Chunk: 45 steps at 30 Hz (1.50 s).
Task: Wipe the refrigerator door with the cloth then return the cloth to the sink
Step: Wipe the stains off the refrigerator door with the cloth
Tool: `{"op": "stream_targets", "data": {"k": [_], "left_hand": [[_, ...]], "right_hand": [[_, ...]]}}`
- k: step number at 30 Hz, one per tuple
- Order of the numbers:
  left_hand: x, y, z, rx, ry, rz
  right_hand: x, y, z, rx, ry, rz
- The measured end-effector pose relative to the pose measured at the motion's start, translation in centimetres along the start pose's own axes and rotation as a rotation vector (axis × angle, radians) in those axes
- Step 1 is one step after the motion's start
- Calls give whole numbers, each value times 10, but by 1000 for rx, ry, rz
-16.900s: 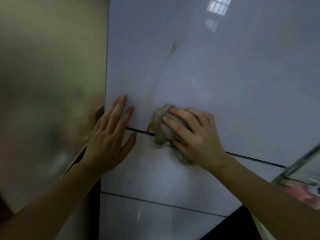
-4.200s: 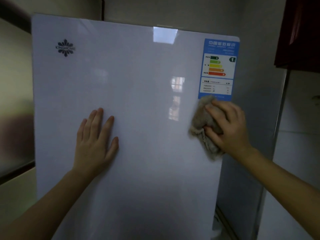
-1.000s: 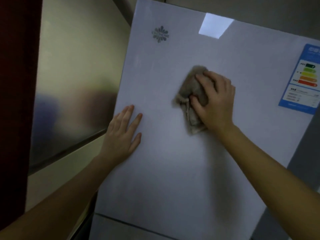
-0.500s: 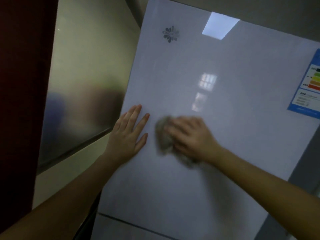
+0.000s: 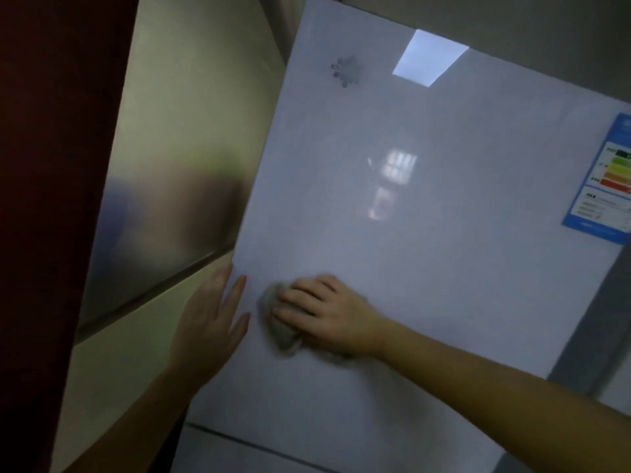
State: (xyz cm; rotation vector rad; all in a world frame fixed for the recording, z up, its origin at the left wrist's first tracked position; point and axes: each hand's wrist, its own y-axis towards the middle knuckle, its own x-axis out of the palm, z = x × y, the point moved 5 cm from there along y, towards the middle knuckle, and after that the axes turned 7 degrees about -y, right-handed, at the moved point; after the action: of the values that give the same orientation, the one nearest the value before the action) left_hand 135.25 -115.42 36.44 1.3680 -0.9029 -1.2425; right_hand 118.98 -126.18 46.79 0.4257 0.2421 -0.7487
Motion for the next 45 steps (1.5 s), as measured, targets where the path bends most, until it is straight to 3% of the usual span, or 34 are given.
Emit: {"op": "stream_targets", "data": {"k": [3, 9, 11, 21, 24, 30, 32, 39, 45], "left_hand": [[5, -33, -3, -13, -1, -43], [9, -46, -5, -22, -50, -79], [8, -46, -2, -23, -50, -84], [-4, -83, 2, -93, -164, -217], [-3, -90, 1, -109, -161, -253], [4, -93, 8, -201, -203, -297], [5, -94, 9, -213, -210, -288], [12, -102, 12, -206, -229, -274], [17, -111, 11, -193, -184, -260]], "right_hand": [[-4, 0, 11, 33, -8, -3], [-48, 40, 121, 610, -96, 185], [-49, 48, 126, 703, -68, 210], [16, 4, -37, 254, 59, 44], [7, -12, -29, 309, 31, 34], [-26, -17, 40, 737, -53, 118], [-17, -19, 25, 721, -41, 115], [35, -56, -107, 393, 82, 14], [45, -77, -147, 432, 109, -6]]}}
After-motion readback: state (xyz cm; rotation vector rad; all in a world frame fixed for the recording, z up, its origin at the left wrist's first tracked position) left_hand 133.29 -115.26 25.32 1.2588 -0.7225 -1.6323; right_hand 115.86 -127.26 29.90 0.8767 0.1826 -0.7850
